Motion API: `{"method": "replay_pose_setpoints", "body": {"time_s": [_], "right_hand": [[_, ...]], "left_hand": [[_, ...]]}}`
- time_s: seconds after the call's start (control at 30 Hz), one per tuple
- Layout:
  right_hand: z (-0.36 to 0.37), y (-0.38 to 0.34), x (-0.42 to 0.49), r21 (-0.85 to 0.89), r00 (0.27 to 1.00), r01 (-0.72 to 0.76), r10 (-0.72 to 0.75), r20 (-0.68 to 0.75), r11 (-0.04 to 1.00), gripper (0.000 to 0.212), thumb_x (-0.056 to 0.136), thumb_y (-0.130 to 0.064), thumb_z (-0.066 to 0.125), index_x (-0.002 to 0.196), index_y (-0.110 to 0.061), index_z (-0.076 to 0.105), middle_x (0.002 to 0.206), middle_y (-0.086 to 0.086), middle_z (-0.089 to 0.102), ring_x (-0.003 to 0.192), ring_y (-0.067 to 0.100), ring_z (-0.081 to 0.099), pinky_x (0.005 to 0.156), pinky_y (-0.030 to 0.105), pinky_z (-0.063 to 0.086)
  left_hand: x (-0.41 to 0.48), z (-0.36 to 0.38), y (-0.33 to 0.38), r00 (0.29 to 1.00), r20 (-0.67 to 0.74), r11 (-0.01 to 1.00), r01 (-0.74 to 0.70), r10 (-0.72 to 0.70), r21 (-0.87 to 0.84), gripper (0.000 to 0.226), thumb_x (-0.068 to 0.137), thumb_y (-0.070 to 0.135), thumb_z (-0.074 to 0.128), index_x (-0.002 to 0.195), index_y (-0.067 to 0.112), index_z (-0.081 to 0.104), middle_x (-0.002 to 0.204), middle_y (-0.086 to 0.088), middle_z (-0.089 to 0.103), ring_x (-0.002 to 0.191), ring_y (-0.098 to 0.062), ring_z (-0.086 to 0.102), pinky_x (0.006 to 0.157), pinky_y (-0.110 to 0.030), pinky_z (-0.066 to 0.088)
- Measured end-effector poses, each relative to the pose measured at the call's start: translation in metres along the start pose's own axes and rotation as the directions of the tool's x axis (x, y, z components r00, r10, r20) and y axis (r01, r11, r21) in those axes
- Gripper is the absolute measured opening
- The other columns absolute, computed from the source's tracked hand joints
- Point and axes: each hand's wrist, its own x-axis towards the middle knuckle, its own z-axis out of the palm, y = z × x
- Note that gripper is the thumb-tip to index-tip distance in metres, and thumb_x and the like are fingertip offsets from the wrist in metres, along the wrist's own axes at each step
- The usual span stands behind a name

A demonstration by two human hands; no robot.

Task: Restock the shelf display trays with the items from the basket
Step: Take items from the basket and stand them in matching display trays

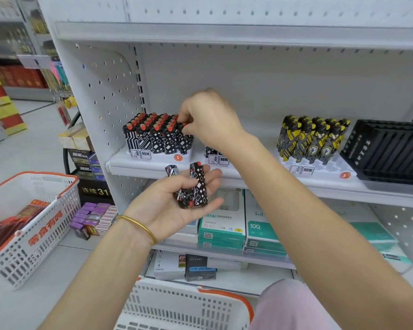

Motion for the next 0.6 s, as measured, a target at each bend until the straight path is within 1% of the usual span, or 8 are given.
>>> {"method": "replay_pose_setpoints", "body": {"time_s": [0.07, 0.13, 0.2, 0.27, 0.37, 0.47, 0.53, 0.6], "right_hand": [[0.004, -0.002, -0.003, -0.078, 0.999, 0.036, -0.037, -0.013, 0.996, 0.021, 0.087, -0.02, 0.061, 0.107, -0.024, 0.068, 0.107, 0.001, 0.062, 0.11, 0.024, 0.047, 0.076, 0.028, 0.035], [0.004, -0.001, -0.006, -0.116, 0.998, 0.049, -0.052, -0.027, 0.992, 0.023, 0.089, -0.02, 0.058, 0.11, -0.025, 0.068, 0.108, 0.001, 0.06, 0.11, 0.026, 0.046, 0.077, 0.031, 0.036], [-0.003, 0.002, -0.012, -0.04, 0.998, 0.026, -0.028, -0.055, 0.999, 0.029, 0.09, -0.019, 0.056, 0.116, -0.028, 0.065, 0.108, 0.0, 0.06, 0.108, 0.024, 0.048, 0.081, 0.031, 0.039], [-0.016, 0.002, -0.021, 0.131, 0.998, 0.001, 0.006, -0.058, 0.991, 0.028, 0.088, -0.018, 0.059, 0.113, -0.027, 0.066, 0.1, -0.004, 0.064, 0.098, 0.016, 0.054, 0.085, 0.03, 0.044], [-0.034, 0.0, -0.038, 0.296, 0.996, 0.033, -0.056, 0.07, 0.955, 0.015, 0.085, -0.025, 0.065, 0.097, -0.022, 0.074, 0.084, -0.011, 0.067, 0.078, 0.003, 0.056, 0.082, 0.025, 0.048], [-0.037, -0.001, -0.046, 0.277, 0.967, 0.102, -0.16, 0.198, 0.955, 0.014, 0.082, -0.031, 0.068, 0.088, -0.021, 0.076, 0.08, -0.01, 0.07, 0.075, 0.006, 0.059, 0.077, 0.029, 0.048], [-0.035, 0.0, -0.046, 0.236, 0.949, 0.13, -0.19, 0.252, 0.963, 0.015, 0.079, -0.031, 0.071, 0.091, -0.021, 0.074, 0.08, -0.01, 0.068, 0.075, 0.005, 0.053, 0.075, 0.027, 0.044], [-0.035, 0.001, -0.046, 0.251, 0.937, 0.131, -0.203, 0.284, 0.959, 0.016, 0.079, -0.025, 0.072, 0.093, -0.018, 0.073, 0.084, -0.007, 0.068, 0.078, 0.006, 0.055, 0.072, 0.021, 0.042]], "left_hand": [[-0.002, 0.002, 0.001, 1.0, 0.013, 1.0, 0.003, -0.003, -0.003, 0.049, 0.072, 0.0, 0.047, 0.12, -0.002, 0.054, 0.107, -0.019, 0.069, 0.082, -0.024, 0.071, 0.073, -0.046, 0.057], [-0.004, 0.003, 0.002, 1.0, 0.015, 1.0, -0.001, 0.001, -0.006, 0.059, 0.073, 0.001, 0.046, 0.131, -0.006, 0.045, 0.108, -0.02, 0.069, 0.083, -0.024, 0.072, 0.071, -0.043, 0.058], [-0.005, 0.004, 0.003, 1.0, 0.014, 1.0, -0.011, 0.011, -0.004, 0.062, 0.073, 0.002, 0.046, 0.134, -0.007, 0.041, 0.11, -0.021, 0.068, 0.084, -0.024, 0.072, 0.072, -0.041, 0.058], [-0.005, 0.003, 0.004, 0.999, 0.016, 1.0, -0.029, 0.029, -0.007, 0.058, 0.073, 0.001, 0.046, 0.131, -0.004, 0.045, 0.11, -0.021, 0.068, 0.085, -0.024, 0.071, 0.073, -0.041, 0.058], [-0.004, 0.003, 0.005, 0.998, 0.008, 0.998, -0.065, 0.065, -0.025, 0.05, 0.072, 0.001, 0.048, 0.122, -0.002, 0.052, 0.105, -0.019, 0.07, 0.085, -0.025, 0.071, 0.072, -0.041, 0.058], [-0.004, 0.006, 0.005, 0.996, 0.008, 0.995, -0.094, 0.094, -0.032, 0.043, 0.071, 0.002, 0.049, 0.114, 0.0, 0.056, 0.099, -0.018, 0.071, 0.084, -0.025, 0.072, 0.071, -0.041, 0.058], [-0.004, 0.006, 0.006, 0.994, 0.017, 0.993, -0.11, 0.111, -0.035, 0.039, 0.072, 0.003, 0.048, 0.11, 0.001, 0.057, 0.096, -0.019, 0.07, 0.084, -0.025, 0.071, 0.071, -0.041, 0.059], [-0.003, 0.006, 0.007, 0.993, 0.023, 0.993, -0.114, 0.115, -0.036, 0.038, 0.073, 0.002, 0.048, 0.11, 0.0, 0.057, 0.099, -0.021, 0.07, 0.089, -0.027, 0.071, 0.073, -0.042, 0.058]]}}
